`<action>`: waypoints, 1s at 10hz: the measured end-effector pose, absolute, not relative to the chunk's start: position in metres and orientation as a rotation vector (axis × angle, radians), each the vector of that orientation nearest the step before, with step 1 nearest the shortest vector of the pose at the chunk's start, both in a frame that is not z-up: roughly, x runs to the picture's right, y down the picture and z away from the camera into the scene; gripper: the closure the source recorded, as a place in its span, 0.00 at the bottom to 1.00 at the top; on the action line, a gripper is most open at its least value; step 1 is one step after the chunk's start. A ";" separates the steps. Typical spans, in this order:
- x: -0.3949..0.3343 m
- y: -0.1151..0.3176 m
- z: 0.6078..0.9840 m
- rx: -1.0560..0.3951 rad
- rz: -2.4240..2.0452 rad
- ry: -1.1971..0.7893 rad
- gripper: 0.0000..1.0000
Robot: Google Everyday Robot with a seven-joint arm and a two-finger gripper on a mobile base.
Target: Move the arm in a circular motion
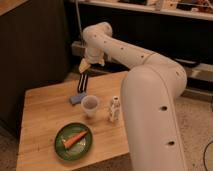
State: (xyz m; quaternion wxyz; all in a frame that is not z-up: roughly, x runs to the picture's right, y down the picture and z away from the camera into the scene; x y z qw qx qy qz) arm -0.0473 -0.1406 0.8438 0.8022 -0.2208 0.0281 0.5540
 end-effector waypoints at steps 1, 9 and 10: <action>-0.020 -0.142 0.850 -0.461 1.224 0.076 0.20; 0.187 -0.078 0.864 -0.369 1.563 0.265 0.20; 0.212 -0.057 0.863 -0.356 1.605 0.305 0.20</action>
